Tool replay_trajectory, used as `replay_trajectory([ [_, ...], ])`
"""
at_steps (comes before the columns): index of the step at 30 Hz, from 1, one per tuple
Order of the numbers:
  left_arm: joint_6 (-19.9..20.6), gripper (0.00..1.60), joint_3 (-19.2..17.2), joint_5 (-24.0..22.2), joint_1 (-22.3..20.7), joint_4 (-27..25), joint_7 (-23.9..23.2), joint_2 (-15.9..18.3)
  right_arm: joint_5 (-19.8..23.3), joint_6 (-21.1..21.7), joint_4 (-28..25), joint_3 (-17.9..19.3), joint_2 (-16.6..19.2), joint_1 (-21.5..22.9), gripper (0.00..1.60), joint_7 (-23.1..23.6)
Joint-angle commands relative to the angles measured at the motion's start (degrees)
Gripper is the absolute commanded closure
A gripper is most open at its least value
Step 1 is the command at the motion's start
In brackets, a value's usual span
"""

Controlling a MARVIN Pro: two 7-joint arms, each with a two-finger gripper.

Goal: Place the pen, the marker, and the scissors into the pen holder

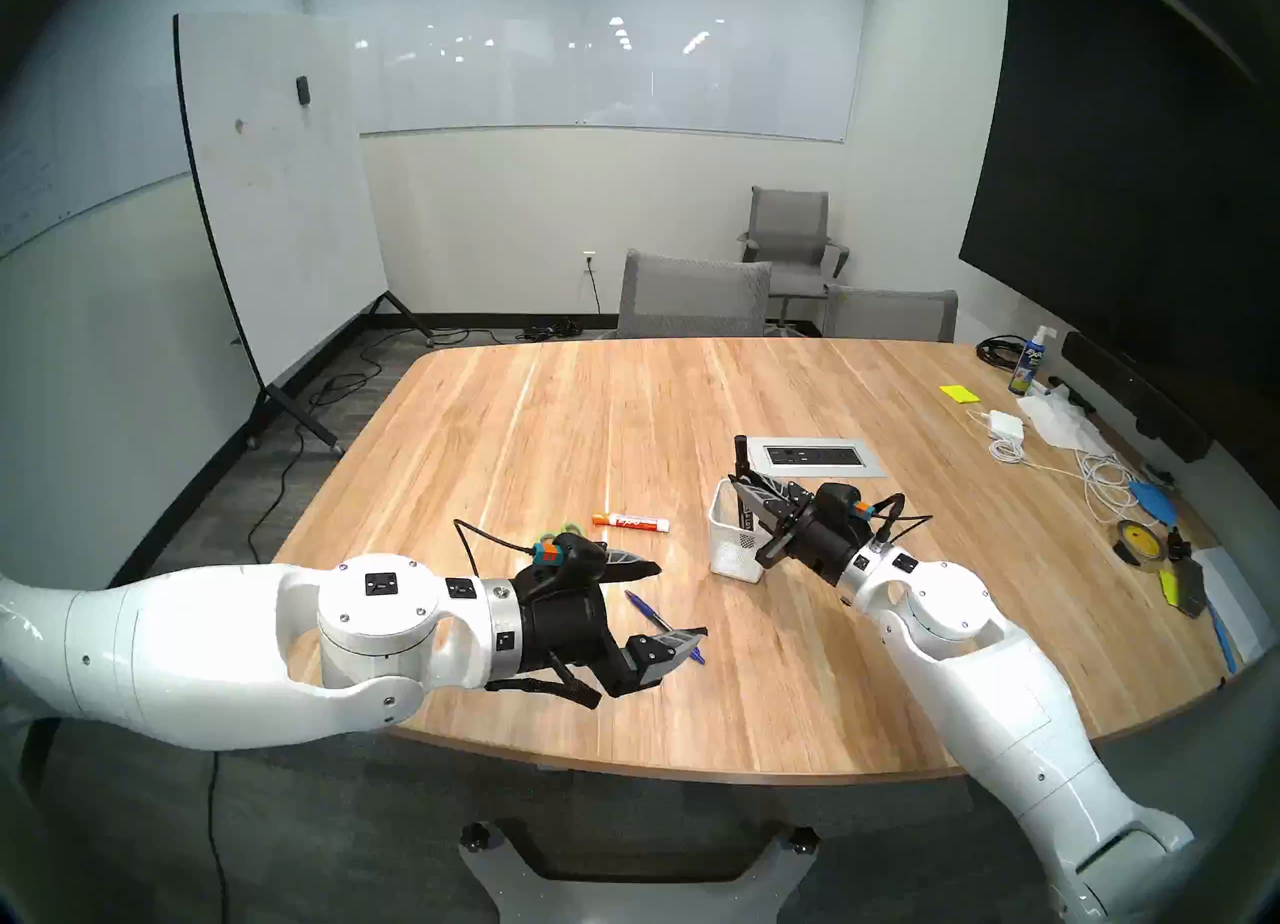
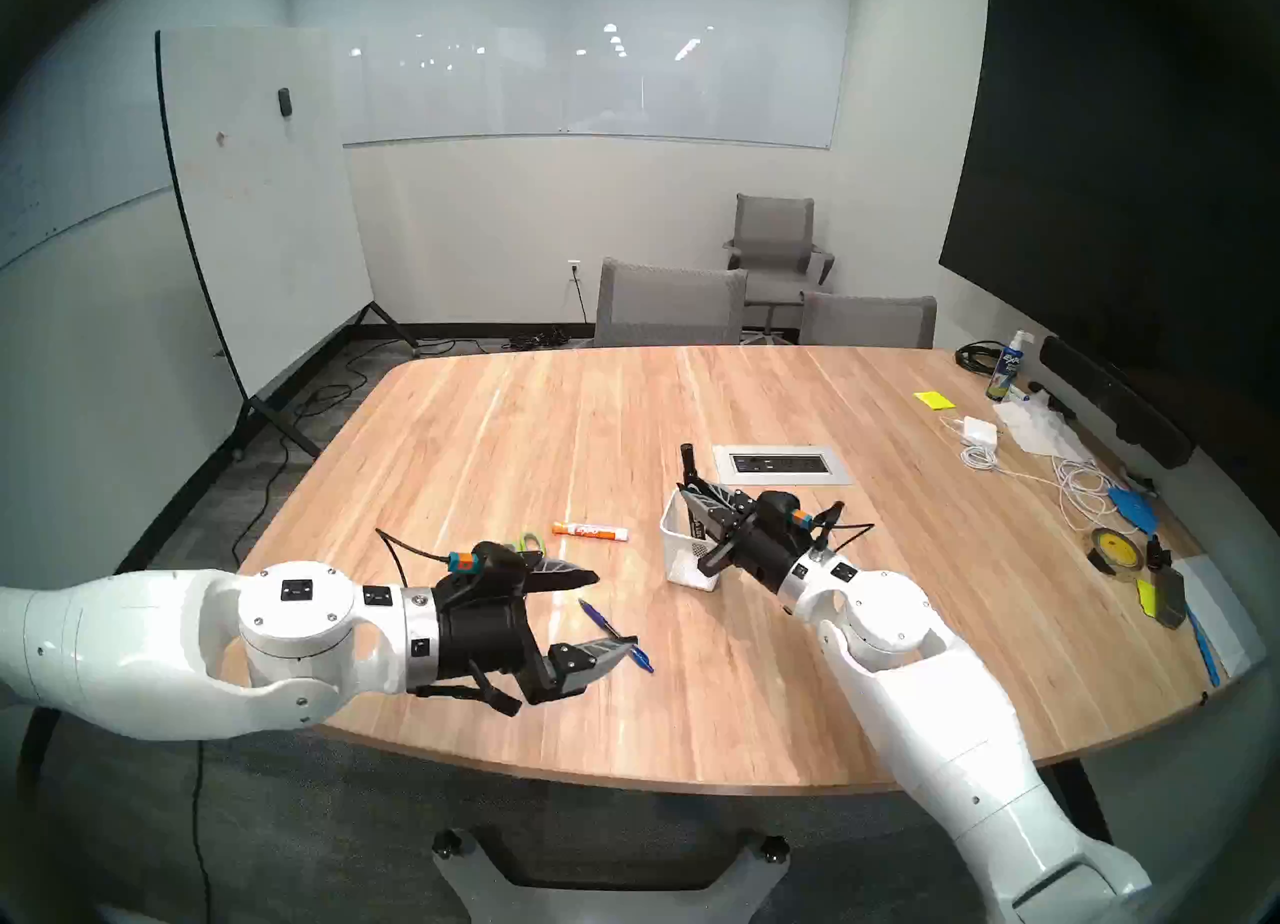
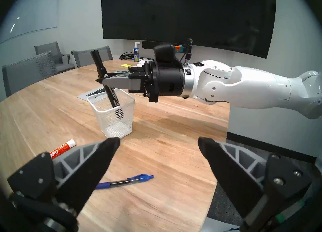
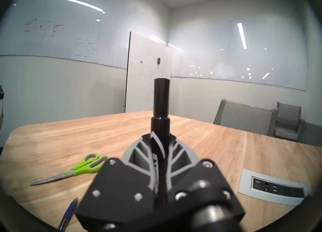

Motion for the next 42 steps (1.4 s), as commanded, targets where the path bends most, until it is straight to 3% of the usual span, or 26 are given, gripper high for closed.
replay_trajectory([
  [1,-0.51,0.00,-0.54,0.12,-0.43,-0.39,0.10,-0.02,-1.10,1.19,-2.27,0.07,-0.19,0.88,1.60,-1.55],
  [42,-0.52,0.00,-0.54,0.12,-0.43,-0.39,0.10,-0.02,-4.81,13.34,-3.00,-0.33,-1.18,3.42,1.60,-3.40],
])
